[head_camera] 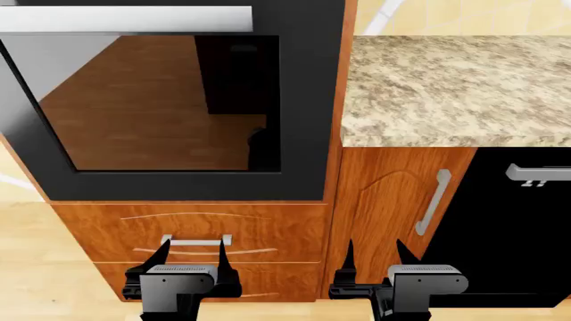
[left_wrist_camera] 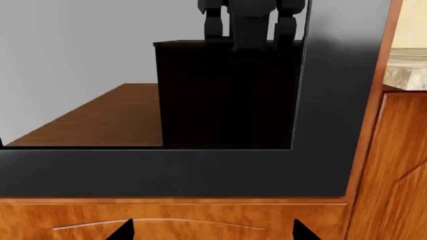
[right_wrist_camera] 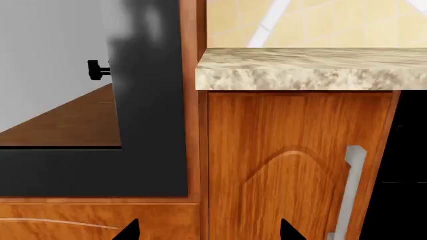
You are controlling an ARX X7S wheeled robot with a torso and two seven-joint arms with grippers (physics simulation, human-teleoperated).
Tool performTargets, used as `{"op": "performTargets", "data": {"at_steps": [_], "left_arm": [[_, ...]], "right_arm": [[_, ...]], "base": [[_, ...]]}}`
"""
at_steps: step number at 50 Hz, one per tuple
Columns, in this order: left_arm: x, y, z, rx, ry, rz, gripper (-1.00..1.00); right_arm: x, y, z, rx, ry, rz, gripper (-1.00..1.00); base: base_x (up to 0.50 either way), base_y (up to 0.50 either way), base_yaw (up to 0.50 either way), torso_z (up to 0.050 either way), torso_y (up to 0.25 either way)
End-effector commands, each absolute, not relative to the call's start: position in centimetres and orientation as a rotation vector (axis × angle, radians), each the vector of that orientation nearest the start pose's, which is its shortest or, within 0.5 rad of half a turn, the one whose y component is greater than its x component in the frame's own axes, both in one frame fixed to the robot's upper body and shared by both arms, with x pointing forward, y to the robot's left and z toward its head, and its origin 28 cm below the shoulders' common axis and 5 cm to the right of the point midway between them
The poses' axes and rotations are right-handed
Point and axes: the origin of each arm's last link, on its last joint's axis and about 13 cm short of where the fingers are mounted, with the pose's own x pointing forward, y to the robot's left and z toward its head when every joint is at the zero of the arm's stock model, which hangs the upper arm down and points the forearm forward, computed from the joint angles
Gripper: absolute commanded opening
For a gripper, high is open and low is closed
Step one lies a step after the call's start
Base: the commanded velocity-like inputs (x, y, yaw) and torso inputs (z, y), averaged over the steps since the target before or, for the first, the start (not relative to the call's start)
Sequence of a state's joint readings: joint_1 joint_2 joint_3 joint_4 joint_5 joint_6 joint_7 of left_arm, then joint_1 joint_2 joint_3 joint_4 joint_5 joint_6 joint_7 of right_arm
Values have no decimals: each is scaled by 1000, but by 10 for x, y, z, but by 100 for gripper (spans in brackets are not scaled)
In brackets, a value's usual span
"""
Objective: Preheat the oven by turning the temperature knob.
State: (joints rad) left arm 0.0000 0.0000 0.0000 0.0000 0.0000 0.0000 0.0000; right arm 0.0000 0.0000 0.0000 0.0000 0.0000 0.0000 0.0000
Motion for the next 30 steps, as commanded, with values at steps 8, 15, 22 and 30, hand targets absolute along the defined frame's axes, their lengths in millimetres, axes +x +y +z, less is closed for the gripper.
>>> {"op": "performTargets", "data": {"at_steps": [8, 15, 22, 30], "left_arm": [[214, 208, 13, 23, -24, 0, 100], [213, 208, 16, 18, -38, 0, 100], [214, 208, 18, 18, -62, -2, 100], [214, 207, 18, 25, -63, -6, 100]], "right_arm": [[212, -95, 11, -28, 4, 2, 100], [210, -94, 14, -44, -10, -5, 100], [210, -94, 19, -93, -43, -12, 100], [210, -93, 17, -100, -29, -5, 100]], "base": [[0, 0, 0, 0, 0], [0, 0, 0, 0, 0], [0, 0, 0, 0, 0], [0, -242, 0, 0, 0]]}}
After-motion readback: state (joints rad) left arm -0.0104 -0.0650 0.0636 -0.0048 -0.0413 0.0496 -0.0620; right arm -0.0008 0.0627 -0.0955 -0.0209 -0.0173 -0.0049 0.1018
